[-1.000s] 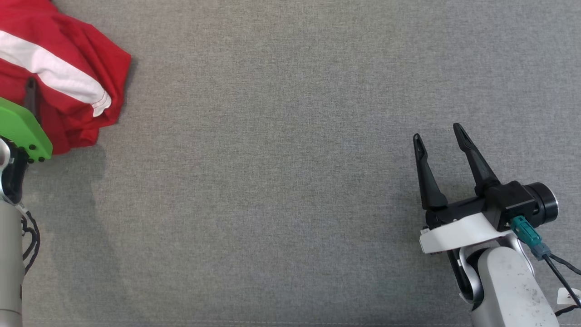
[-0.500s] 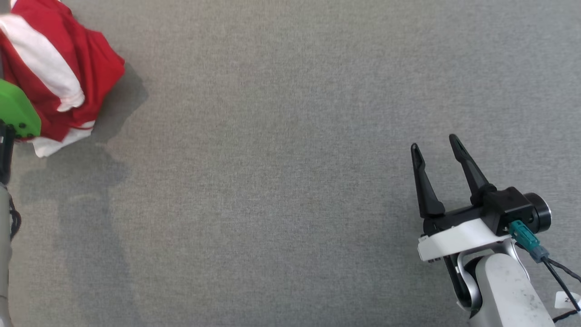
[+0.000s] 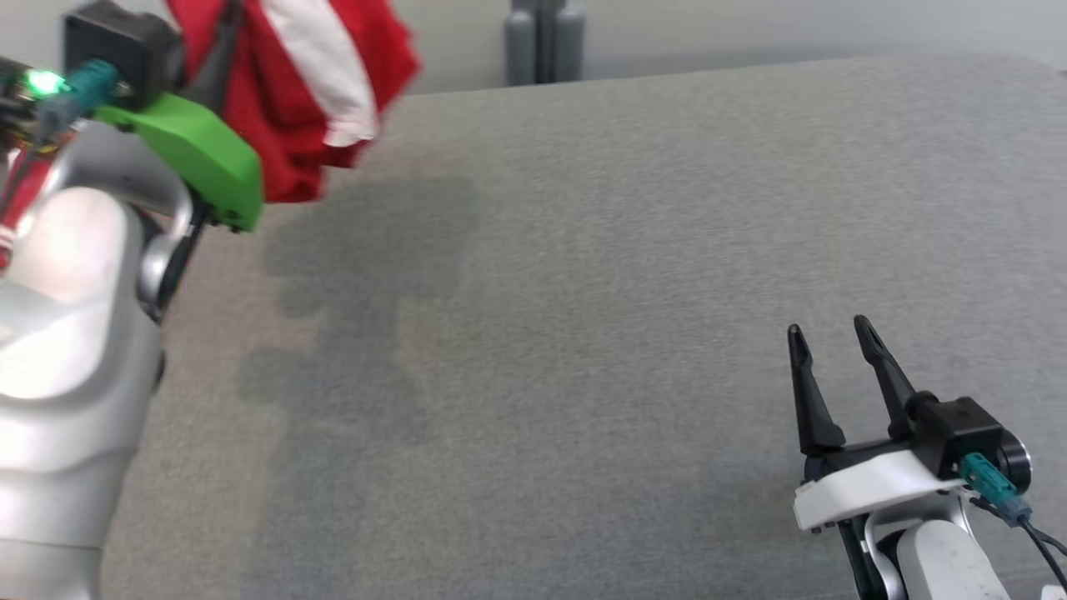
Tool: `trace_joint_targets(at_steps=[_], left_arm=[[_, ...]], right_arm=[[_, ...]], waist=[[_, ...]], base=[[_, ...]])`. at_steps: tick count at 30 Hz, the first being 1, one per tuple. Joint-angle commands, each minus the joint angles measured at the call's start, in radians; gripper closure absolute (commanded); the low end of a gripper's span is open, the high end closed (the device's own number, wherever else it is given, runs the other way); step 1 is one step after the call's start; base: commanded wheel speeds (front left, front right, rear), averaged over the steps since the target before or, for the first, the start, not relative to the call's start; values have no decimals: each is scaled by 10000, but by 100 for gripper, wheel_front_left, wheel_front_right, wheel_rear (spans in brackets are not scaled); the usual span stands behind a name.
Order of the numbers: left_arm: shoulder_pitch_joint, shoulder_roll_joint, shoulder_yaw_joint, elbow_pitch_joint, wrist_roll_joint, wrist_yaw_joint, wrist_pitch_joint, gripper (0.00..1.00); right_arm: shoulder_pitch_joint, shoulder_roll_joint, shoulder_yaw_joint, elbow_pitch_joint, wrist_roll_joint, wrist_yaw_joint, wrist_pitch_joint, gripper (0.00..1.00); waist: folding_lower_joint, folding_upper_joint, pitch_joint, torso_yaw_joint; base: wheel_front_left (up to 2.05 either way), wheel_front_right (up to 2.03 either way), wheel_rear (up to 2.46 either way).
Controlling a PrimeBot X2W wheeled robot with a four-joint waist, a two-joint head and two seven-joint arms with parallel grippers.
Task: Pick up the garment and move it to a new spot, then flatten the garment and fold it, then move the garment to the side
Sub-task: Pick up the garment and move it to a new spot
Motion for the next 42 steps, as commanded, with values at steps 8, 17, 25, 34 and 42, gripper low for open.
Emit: trace_joint_targets(at_steps=[8, 17, 25, 34, 42], left_arm=[[940, -1112, -211, -496, -1016, 297, -102, 100], [2425, -2676, -210, 838, -1563, 1344, -1097, 100], [4007, -3279, -1037, 1997, -2321, 1119, -1445, 100], [4506, -3328, -2550, 1089, -3743, 1285, -2176, 100], [4120, -3332, -3109, 920, -4149, 1839, -2706, 0]], right_arm=[[148, -17, -314, -75, 77, 1, -32, 0], [-189, -16, -189, -173, 375, 1, -32, 0], [-318, -17, -286, -159, 318, 1, -32, 0], [-384, -20, -110, -104, 213, 1, -32, 0], [-281, -22, -172, 8, 113, 1, -32, 0]], waist=[[0, 0, -205, -2108], [0, 0, 689, -2708], [0, 0, 942, -2487], [0, 0, 824, -1982], [0, 0, 612, -1739]], base=[[0, 0, 0], [0, 0, 0], [0, 0, 0], [0, 0, 0], [0, 0, 0]])
